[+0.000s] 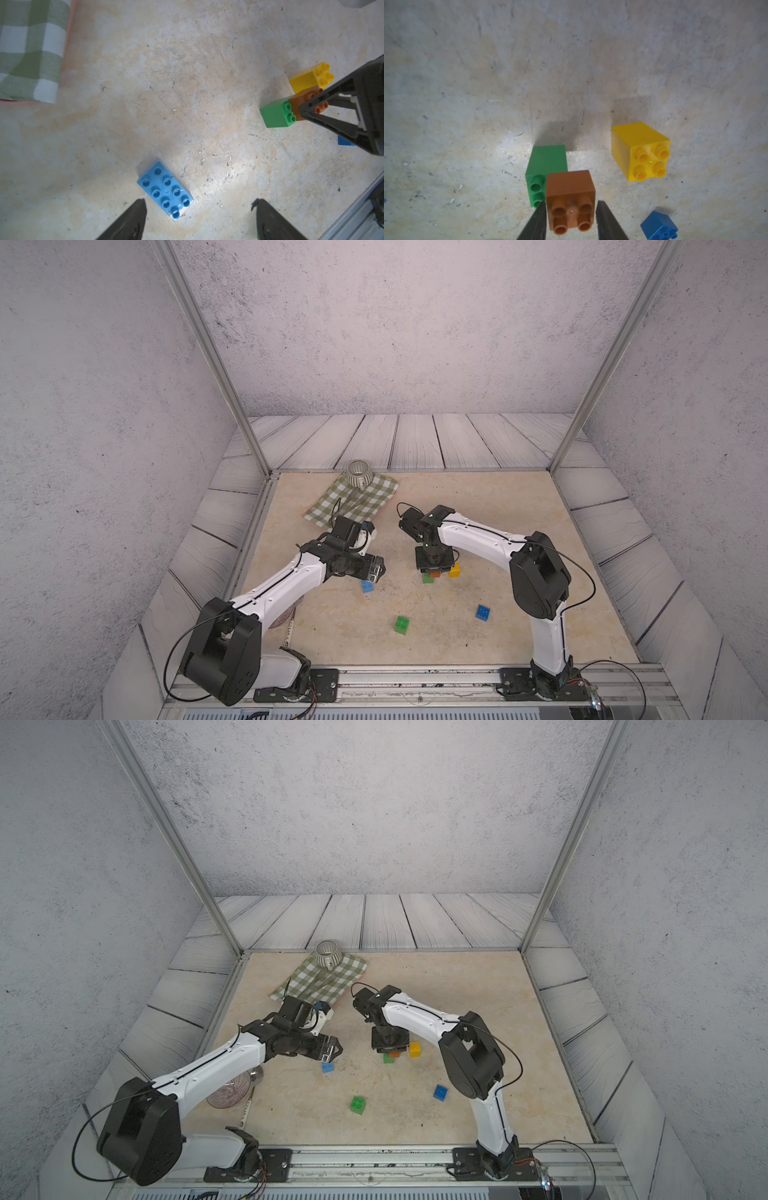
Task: Assemble the number 4 with lego
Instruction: Assemble the lego brick with the lego brick.
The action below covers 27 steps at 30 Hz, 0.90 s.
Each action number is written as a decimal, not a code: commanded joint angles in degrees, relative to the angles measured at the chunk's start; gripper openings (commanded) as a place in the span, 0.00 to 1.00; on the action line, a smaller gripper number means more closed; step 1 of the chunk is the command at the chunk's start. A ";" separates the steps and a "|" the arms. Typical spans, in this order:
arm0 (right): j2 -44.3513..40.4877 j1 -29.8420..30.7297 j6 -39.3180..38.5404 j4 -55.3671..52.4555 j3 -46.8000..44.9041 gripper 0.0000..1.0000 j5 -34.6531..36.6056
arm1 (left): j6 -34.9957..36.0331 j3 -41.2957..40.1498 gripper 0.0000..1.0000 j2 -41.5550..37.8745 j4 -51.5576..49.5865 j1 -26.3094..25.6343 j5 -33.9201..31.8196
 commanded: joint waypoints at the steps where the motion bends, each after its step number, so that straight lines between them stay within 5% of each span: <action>1: 1.61 -0.07 0.28 -1.25 0.94 0.45 0.31 | 0.59 1.15 0.85 -1.48 -0.48 -0.44 -0.73; 12: -3.45 -0.01 0.80 -1.82 0.30 0.57 1.27 | -0.15 1.06 0.85 -1.91 -1.21 -0.44 -2.26; 19: -11.28 -0.01 0.98 -1.74 -4.05 0.67 1.23 | -8.13 1.33 0.83 -0.09 -7.22 -0.52 -9.61; 27: -16.09 -0.12 0.24 -0.94 -6.87 0.74 0.65 | -13.47 2.38 0.82 6.88 -6.51 -0.62 -6.11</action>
